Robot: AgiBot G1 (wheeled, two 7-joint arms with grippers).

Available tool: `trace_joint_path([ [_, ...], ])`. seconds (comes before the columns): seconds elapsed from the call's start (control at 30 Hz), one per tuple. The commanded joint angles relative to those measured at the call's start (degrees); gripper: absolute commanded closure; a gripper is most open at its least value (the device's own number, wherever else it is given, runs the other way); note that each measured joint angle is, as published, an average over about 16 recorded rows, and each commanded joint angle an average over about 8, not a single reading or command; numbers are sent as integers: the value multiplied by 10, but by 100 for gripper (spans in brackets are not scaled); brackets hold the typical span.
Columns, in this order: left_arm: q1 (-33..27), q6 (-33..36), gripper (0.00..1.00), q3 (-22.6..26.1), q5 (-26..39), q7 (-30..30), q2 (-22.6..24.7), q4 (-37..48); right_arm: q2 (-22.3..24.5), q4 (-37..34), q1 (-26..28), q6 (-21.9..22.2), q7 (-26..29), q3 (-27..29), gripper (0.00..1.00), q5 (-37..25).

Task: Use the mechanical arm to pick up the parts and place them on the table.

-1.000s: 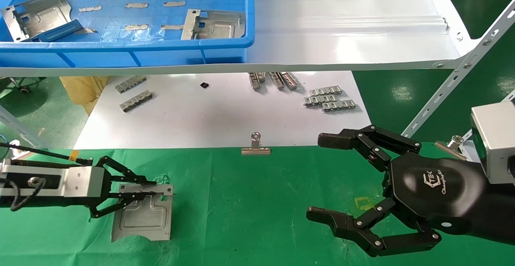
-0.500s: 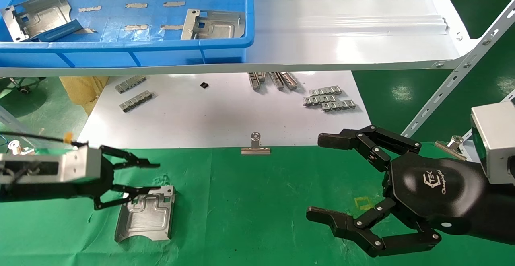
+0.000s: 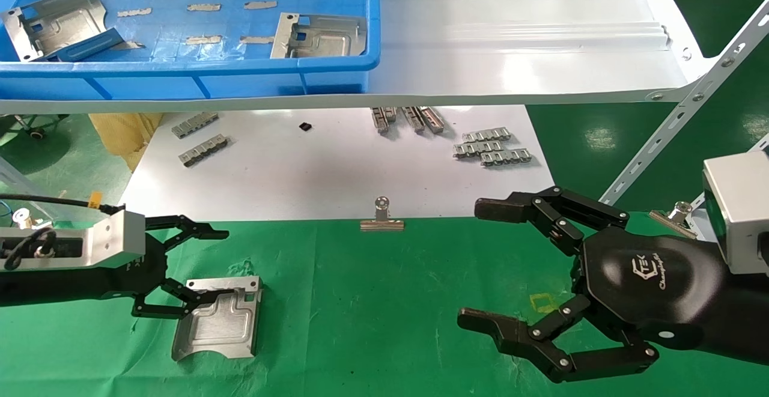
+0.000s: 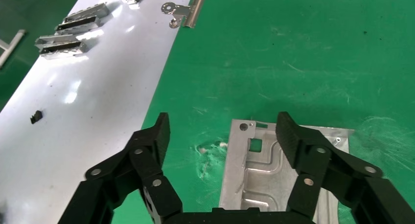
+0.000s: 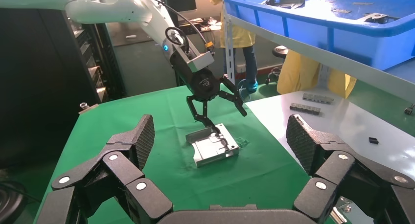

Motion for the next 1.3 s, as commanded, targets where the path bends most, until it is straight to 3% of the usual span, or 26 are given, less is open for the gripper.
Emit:
trace_joint_path([
  [0.03, -1, -1, 0, 0, 1, 3, 0, -1, 0, 0, 0, 0, 0, 0, 0, 0],
  [1.3, 211, -36, 0, -207, -129, -305, -89, -429, 0, 0, 0, 0, 0, 0, 0, 0],
])
